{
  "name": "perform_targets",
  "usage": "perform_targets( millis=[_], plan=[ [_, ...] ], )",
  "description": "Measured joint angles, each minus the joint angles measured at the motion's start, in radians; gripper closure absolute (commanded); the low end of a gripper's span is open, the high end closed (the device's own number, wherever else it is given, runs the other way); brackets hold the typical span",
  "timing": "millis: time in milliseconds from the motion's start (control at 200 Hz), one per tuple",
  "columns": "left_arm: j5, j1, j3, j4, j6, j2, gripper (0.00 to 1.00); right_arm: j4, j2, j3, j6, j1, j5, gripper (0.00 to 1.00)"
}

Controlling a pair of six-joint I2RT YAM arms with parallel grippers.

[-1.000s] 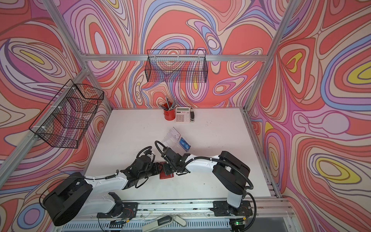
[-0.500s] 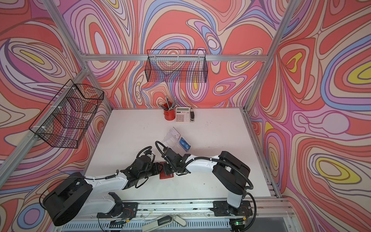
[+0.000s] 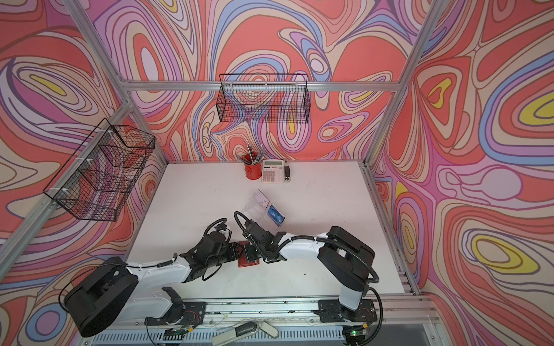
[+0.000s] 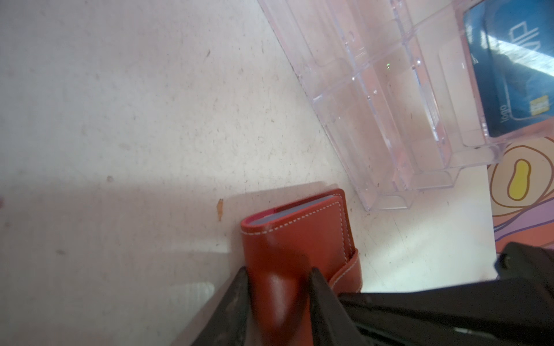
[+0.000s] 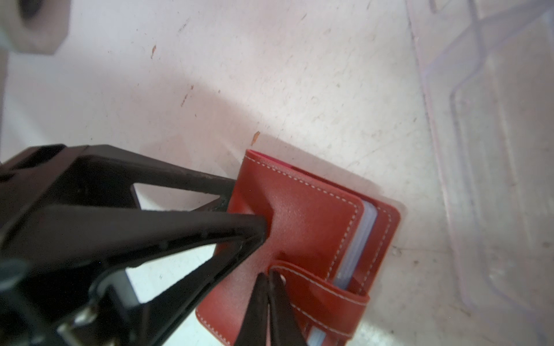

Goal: Put the credit cards into the card holder

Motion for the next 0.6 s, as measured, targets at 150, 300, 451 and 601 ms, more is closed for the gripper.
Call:
perform_targets(
  millis=[150,300,451,601],
  plan=[
    [0.000,0.000,0.000,0.001,0.000,0.001,0.63,-0.008,0.003,0.003,0.001,0.004,0.012,1.00],
    [0.000,0.000,0.000,0.001,0.000,0.001,0.63,-0.033,0.010,0.019,-0.003,0.006,0.023,1.00],
    [0.000,0.000,0.000,0.000,0.000,0.001,0.63,-0.071,0.025,0.045,-0.006,0.008,0.027,1.00],
    [0.000,0.000,0.000,-0.001,0.000,-0.002,0.63,-0.113,0.047,0.079,-0.013,0.008,0.027,1.00]
  ],
)
